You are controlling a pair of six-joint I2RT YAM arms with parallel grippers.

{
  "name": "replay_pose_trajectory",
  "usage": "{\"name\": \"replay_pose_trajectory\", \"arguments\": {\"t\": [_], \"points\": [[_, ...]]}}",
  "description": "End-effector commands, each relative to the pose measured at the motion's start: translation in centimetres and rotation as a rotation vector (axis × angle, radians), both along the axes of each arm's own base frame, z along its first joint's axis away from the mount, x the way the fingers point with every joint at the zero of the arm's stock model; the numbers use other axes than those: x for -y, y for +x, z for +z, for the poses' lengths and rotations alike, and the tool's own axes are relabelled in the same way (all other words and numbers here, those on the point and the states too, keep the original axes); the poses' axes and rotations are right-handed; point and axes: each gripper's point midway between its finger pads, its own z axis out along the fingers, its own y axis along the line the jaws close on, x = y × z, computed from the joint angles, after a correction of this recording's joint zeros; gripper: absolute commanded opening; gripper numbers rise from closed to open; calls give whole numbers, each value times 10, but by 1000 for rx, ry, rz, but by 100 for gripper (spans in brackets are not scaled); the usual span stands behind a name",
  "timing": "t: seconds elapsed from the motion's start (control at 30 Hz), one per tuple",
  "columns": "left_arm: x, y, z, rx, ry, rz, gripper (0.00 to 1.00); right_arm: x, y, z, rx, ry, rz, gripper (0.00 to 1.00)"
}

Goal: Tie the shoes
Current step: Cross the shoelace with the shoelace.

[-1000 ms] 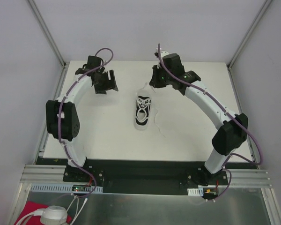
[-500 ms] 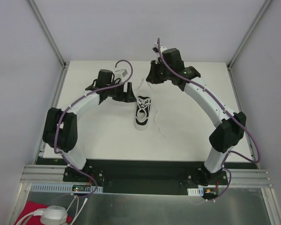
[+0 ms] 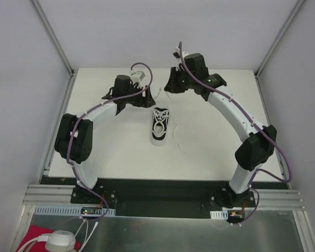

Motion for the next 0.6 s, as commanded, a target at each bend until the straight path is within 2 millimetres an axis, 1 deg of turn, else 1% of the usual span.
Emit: {"name": "replay_pose_trajectory", "arguments": {"t": [0.0,0.1,0.17,0.3,0.47,0.57], "points": [[2,25,16,103,5,55,72,3,-10,28,26,61,11,1],[10,30,15,89,-19,38,70,2,-10,27,22,63,12,1],[18,29,15,79,-34,17,69,3,-10,26,16,66,11,1],[28,29,8,59,-43,-12,66,6,-9,26,18,66,6,1],[35,26,2,49,-47,-23,62,11,-7,28,18,71,-4,1],[34,28,2,55,-54,-9,55,12,-5,26,11,74,-5,1]]}}
